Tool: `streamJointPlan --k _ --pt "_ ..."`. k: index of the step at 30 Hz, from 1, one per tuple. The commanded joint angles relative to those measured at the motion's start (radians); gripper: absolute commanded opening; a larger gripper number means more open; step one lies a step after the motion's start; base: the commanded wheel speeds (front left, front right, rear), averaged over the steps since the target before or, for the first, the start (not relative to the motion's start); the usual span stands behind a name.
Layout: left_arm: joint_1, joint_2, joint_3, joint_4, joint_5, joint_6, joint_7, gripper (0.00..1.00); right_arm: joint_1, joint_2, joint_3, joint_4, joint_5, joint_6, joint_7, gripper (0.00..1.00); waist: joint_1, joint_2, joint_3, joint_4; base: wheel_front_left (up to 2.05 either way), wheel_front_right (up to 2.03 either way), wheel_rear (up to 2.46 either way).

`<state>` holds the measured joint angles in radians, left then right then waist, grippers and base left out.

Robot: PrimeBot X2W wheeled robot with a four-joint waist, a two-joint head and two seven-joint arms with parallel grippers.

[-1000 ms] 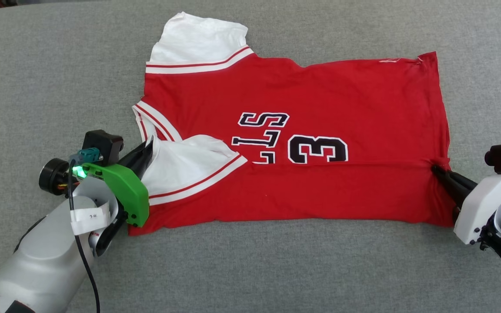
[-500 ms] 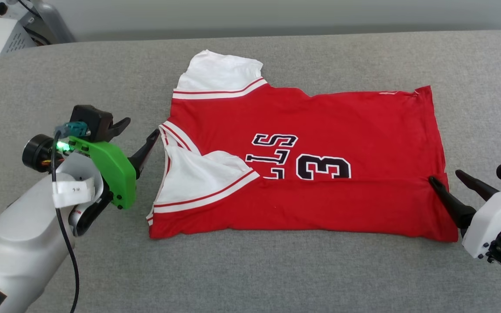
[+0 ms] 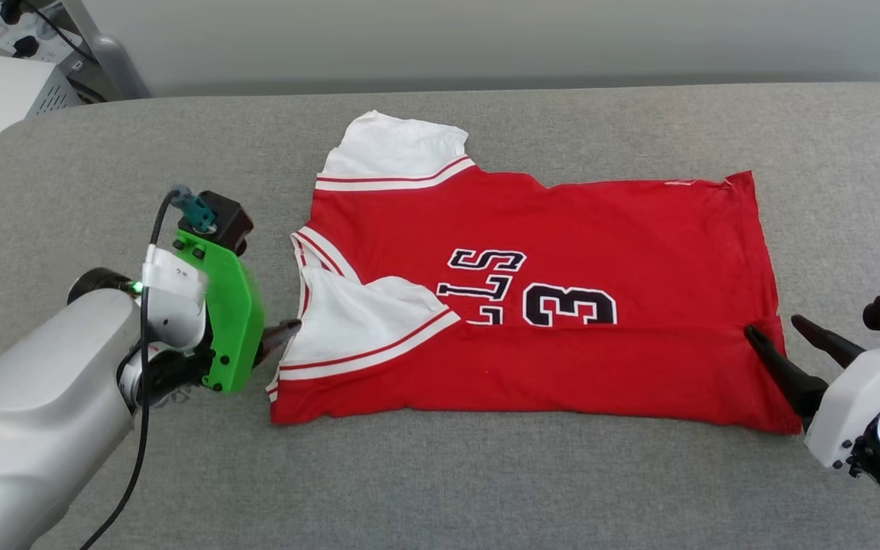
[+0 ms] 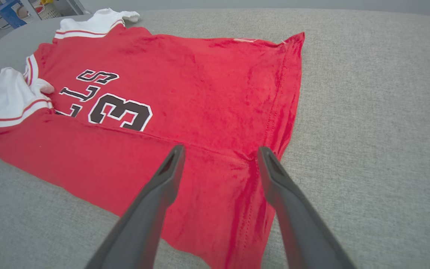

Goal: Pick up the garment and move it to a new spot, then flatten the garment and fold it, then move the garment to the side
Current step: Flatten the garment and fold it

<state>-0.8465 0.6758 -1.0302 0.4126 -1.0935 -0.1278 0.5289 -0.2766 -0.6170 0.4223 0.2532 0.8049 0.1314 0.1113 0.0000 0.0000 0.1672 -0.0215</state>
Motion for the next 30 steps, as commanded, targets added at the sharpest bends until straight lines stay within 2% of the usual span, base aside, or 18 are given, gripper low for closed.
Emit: streamJointPlan --k 1,6,10,16,25,26,27,30 --pt "-0.015 0.006 -0.005 -0.009 -0.016 -0.002 0.021 1.00 0.015 0.004 -0.006 -0.003 -0.006 -0.001 0.005 1.00 0.0000 0.0000 0.002 -0.003 0.00 0.00 0.00" --pt "-0.001 0.004 -0.041 -0.006 -0.046 0.002 0.125 1.00 0.020 0.012 -0.008 -0.009 -0.001 -0.001 0.024 1.00 0.0000 0.0000 0.014 -0.011 0.00 0.00 0.00" --pt "0.013 -0.005 -0.056 0.031 -0.067 0.003 0.169 1.00 0.012 0.018 -0.006 -0.013 -0.003 -0.001 0.030 1.00 0.0000 0.0000 0.027 -0.022 0.00 0.00 0.00" --pt "0.047 -0.024 -0.095 0.091 -0.068 0.001 0.193 1.00 -0.003 0.032 0.006 -0.009 -0.003 -0.001 0.034 1.00 0.0000 0.0000 0.049 -0.041 0.00 0.00 0.00" --pt "0.107 -0.064 -0.115 0.178 -0.097 -0.002 0.150 1.00 -0.029 0.042 0.016 0.006 0.001 -0.001 0.025 1.00 0.0000 0.0000 0.063 -0.055 0.00 0.00 0.00" --pt "0.109 -0.065 -0.117 0.182 -0.094 -0.002 0.138 0.34 -0.032 0.040 0.016 0.007 -0.001 -0.001 0.022 1.00 0.0000 0.0000 0.061 -0.055 0.00 0.00 0.00" --pt "0.112 -0.064 -0.118 0.186 -0.094 -0.002 0.128 0.00 -0.034 0.038 0.016 0.007 -0.002 -0.001 0.020 1.00 0.0000 0.0000 0.058 -0.055 0.00 0.00 0.00" --pt "0.119 -0.059 -0.103 0.176 -0.113 -0.002 0.081 0.00 -0.043 0.017 0.019 0.001 -0.034 -0.001 0.011 1.00 0.0000 0.0000 0.042 -0.052 0.00 0.00 0.00"
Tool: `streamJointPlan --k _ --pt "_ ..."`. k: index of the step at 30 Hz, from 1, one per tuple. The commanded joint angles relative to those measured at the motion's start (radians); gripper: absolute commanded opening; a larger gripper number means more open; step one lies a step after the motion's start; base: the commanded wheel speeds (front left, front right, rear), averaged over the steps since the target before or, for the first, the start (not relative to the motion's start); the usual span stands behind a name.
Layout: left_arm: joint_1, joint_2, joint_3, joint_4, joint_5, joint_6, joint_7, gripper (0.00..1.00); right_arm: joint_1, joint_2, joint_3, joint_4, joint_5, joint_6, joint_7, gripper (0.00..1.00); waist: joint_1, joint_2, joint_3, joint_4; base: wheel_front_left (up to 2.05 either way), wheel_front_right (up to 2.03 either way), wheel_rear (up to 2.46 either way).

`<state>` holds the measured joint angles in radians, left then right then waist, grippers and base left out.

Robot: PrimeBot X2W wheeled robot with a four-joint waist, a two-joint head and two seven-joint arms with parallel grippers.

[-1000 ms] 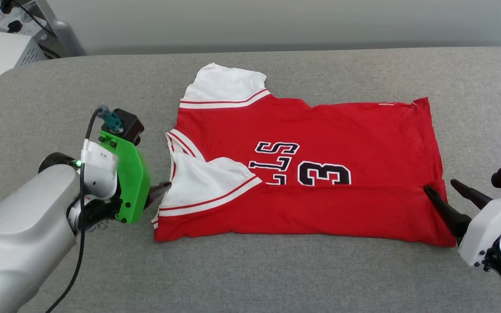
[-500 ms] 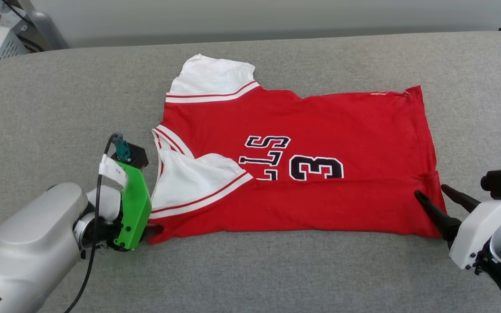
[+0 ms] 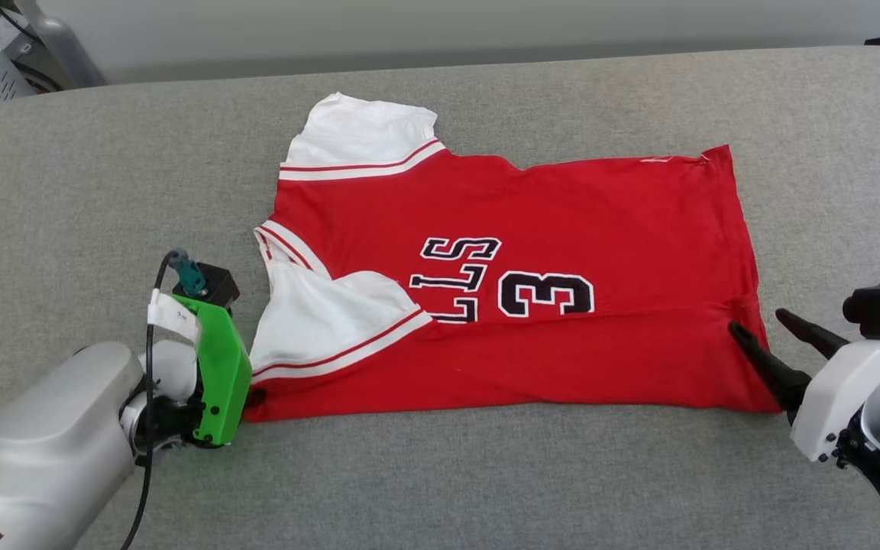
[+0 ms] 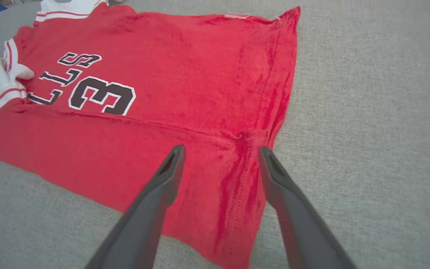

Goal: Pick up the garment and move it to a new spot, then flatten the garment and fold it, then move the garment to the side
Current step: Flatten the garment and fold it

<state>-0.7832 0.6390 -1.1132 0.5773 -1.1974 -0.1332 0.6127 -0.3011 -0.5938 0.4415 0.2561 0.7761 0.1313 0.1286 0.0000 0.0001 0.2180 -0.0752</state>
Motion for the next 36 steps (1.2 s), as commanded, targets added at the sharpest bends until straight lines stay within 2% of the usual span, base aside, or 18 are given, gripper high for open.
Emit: streamJointPlan --k 1,7,13,16,19,20,33,35,36 --pt "0.056 -0.016 -0.019 0.004 -0.009 0.003 -0.017 0.00 -0.021 -0.011 -0.001 -0.006 -0.012 -0.001 -0.006 1.00 0.0000 -0.0001 -0.014 0.002 0.00 0.00 0.00" --pt "0.053 0.041 -0.004 -0.090 -0.008 0.003 -0.116 0.00 -0.036 -0.077 -0.006 -0.066 -0.040 -0.001 0.064 1.00 0.0000 -0.0001 -0.042 0.008 0.00 0.00 0.00" --pt "0.048 0.090 0.009 -0.179 0.009 0.003 -0.189 0.00 -0.038 -0.167 -0.017 -0.128 0.014 -0.001 0.295 1.00 0.0000 -0.0001 -0.048 0.015 0.00 0.00 0.00" --pt "0.044 0.102 0.011 -0.210 0.022 0.003 -0.206 0.00 -0.036 -0.177 -0.033 -0.131 0.053 -0.001 0.399 1.00 0.0000 -0.0001 -0.044 0.018 0.00 0.00 0.00" --pt "0.038 0.106 0.011 -0.233 0.036 0.009 -0.214 0.00 -0.039 -0.171 -0.045 -0.117 0.078 -0.001 0.477 1.00 0.0000 -0.0001 -0.032 0.025 0.00 0.00 0.00" --pt "0.027 0.103 0.009 -0.255 0.056 0.018 -0.222 0.00 -0.050 -0.133 -0.036 -0.063 0.075 -0.001 0.530 1.00 0.0000 -0.0001 -0.009 0.037 0.00 0.00 0.00" --pt "0.050 0.092 0.000 -0.249 0.061 0.024 -0.250 0.00 -0.051 0.014 0.065 0.168 0.066 -0.001 0.483 1.00 0.0000 -0.0001 0.022 0.058 0.00 0.00 0.00" --pt "0.065 0.093 -0.001 -0.240 0.055 0.023 -0.258 0.00 -0.057 0.018 0.075 0.184 0.083 -0.001 0.442 0.00 0.0000 -0.0001 0.010 0.054 0.00 0.00 0.00" --pt "0.072 0.094 0.000 -0.236 0.051 0.023 -0.263 0.00 -0.061 0.015 0.074 0.186 0.090 -0.001 0.424 0.00 0.0000 -0.0001 0.003 0.051 0.00 0.00 0.00"
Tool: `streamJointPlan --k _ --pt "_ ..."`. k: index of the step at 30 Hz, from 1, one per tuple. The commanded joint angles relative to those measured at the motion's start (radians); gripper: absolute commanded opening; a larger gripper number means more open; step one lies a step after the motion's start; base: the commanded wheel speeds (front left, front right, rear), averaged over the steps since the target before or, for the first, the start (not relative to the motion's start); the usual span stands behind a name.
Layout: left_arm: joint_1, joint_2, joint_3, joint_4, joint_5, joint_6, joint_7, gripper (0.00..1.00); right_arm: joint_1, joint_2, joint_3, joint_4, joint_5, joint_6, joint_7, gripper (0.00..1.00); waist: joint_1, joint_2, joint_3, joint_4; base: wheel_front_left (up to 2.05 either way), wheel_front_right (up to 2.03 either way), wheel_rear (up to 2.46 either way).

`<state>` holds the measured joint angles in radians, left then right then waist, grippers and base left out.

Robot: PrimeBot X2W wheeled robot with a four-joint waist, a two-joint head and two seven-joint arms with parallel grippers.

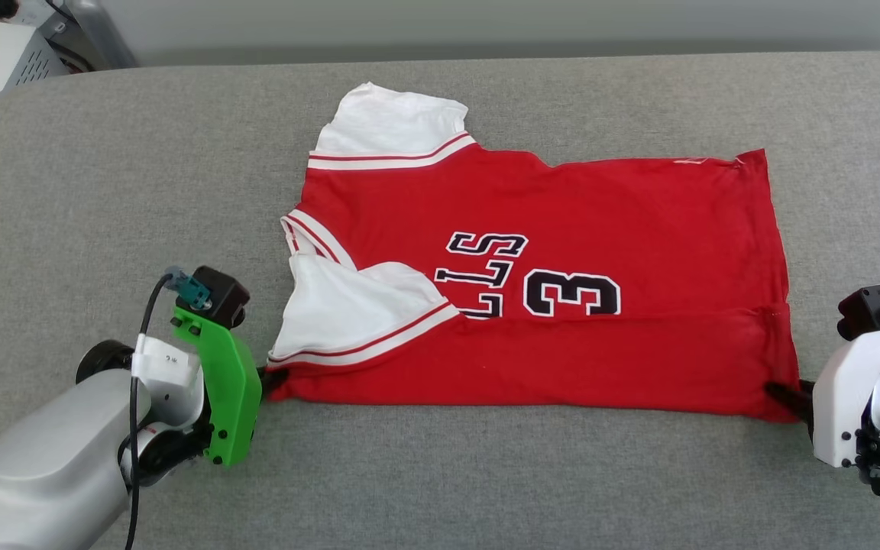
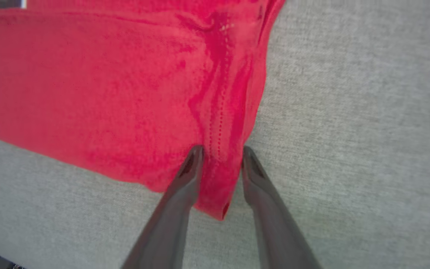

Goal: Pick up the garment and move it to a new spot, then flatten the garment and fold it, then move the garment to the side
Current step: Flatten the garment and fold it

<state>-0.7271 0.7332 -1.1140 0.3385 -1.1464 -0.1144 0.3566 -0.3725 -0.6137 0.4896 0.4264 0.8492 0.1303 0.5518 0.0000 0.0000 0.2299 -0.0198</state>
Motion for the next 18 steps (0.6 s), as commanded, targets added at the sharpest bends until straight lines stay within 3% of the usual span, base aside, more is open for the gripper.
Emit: streamJointPlan --k 1,7,9,18 --pt "0.022 0.001 0.002 0.006 -0.003 0.004 -0.012 0.00 0.006 0.028 0.027 0.016 0.018 0.000 -0.013 0.00 0.0000 0.0000 -0.015 -0.007 0.00 0.00 0.00" --pt "0.068 0.013 0.017 0.006 -0.032 0.008 -0.055 0.00 0.012 -0.025 0.032 -0.019 0.049 0.000 -0.065 0.00 0.0000 0.0000 -0.071 -0.015 0.00 0.00 0.00" --pt "0.109 0.044 0.018 -0.043 -0.037 0.023 -0.079 0.00 0.060 -0.078 0.030 -0.093 0.072 0.000 -0.096 0.00 0.0000 0.0000 -0.113 -0.015 0.00 0.00 0.00" --pt "0.196 0.109 0.007 -0.169 -0.043 0.078 -0.103 0.00 0.173 -0.144 -0.020 -0.212 0.089 0.000 -0.101 0.00 0.0000 0.0000 -0.145 -0.010 0.00 0.00 0.00"
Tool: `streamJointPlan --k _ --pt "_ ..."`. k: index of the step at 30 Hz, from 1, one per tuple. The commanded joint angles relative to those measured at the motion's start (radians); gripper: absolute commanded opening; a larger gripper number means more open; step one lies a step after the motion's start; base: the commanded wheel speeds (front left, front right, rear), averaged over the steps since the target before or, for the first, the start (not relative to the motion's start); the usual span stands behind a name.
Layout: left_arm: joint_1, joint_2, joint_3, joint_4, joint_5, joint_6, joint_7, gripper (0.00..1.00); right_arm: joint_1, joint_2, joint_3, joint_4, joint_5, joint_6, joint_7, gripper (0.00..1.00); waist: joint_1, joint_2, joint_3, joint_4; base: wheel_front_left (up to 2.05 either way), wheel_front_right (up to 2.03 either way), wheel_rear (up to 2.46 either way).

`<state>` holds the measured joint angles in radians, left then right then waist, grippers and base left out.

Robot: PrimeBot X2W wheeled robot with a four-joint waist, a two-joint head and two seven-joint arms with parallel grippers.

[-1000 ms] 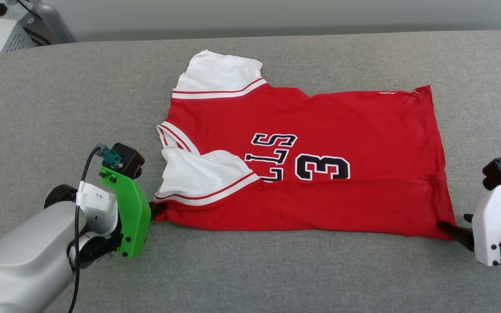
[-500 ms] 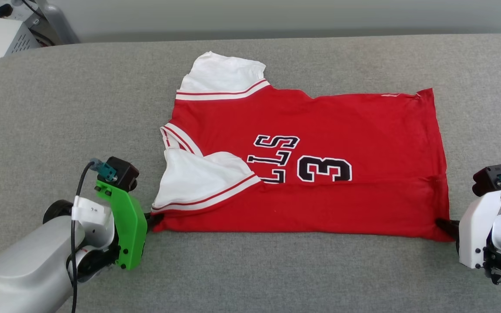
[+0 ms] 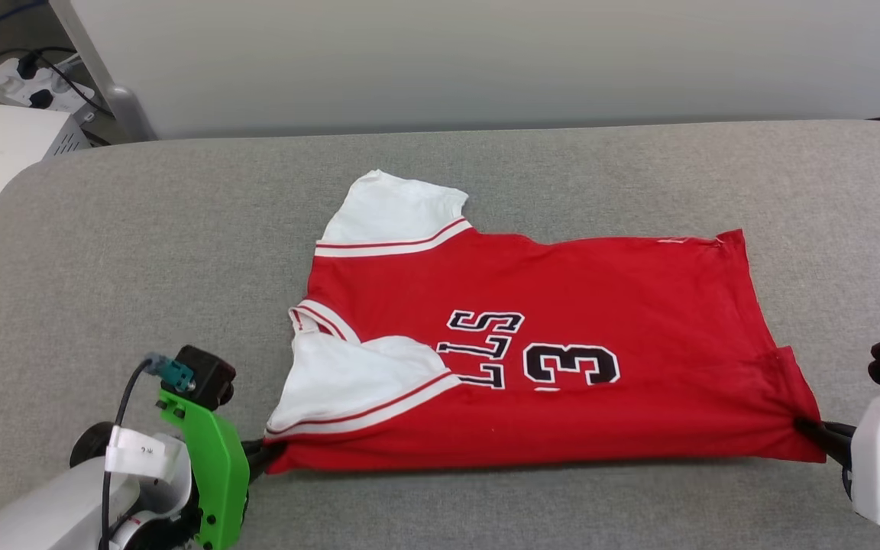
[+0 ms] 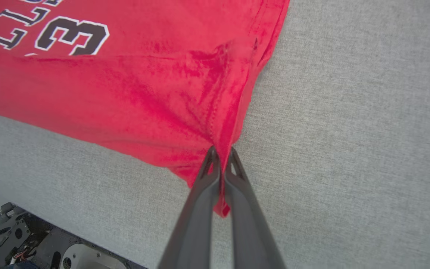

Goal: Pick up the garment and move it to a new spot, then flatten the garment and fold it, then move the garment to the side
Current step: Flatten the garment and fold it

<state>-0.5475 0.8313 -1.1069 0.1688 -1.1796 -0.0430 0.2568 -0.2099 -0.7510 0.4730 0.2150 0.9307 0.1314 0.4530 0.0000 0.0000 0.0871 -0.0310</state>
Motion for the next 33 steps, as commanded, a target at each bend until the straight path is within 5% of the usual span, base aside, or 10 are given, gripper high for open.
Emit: streamJointPlan --k 1,9,19,21,22,23,24,33 --pt "0.029 0.017 -0.004 -0.013 -0.012 0.015 -0.002 0.00 0.026 -0.013 -0.015 -0.014 0.008 -0.001 0.000 0.00 0.0000 0.0000 -0.005 0.002 0.00 0.00 0.00" --pt "0.075 0.015 -0.020 -0.045 -0.018 0.053 -0.010 0.00 0.089 0.003 -0.086 -0.037 -0.026 -0.001 0.037 0.00 0.0000 0.0000 0.027 -0.003 0.00 0.00 0.00" --pt "0.084 -0.039 -0.031 0.065 -0.033 0.027 -0.014 0.00 0.066 0.084 -0.065 0.067 -0.064 -0.001 0.015 0.00 0.0000 0.0000 0.063 -0.004 0.00 0.00 0.00" --pt "0.083 -0.043 -0.027 0.079 -0.033 0.025 -0.025 0.00 0.063 0.095 -0.068 0.085 -0.065 -0.001 -0.006 0.41 0.0000 0.0000 0.059 -0.002 0.00 0.00 0.00" --pt "0.082 -0.042 -0.024 0.081 -0.031 0.024 -0.034 0.19 0.061 0.102 -0.071 0.090 -0.065 -0.001 -0.022 0.88 0.0000 0.0000 0.055 -0.002 0.00 0.00 0.00" --pt "0.081 -0.038 -0.022 0.082 -0.025 0.025 -0.043 0.43 0.060 0.107 -0.074 0.090 -0.065 -0.001 -0.033 1.00 0.0000 0.0000 0.051 -0.003 0.00 0.00 0.00" --pt "0.079 -0.031 -0.020 0.080 -0.013 0.029 -0.055 1.00 0.058 0.110 -0.078 0.088 -0.067 -0.001 -0.051 1.00 0.0000 0.0000 0.045 -0.004 0.00 0.00 0.00" --pt "0.015 0.077 0.081 -0.072 0.034 0.078 -0.179 1.00 0.068 0.147 -0.221 0.023 -0.177 -0.001 -0.310 1.00 0.0000 0.0000 0.007 -0.016 0.00 0.00 0.00"
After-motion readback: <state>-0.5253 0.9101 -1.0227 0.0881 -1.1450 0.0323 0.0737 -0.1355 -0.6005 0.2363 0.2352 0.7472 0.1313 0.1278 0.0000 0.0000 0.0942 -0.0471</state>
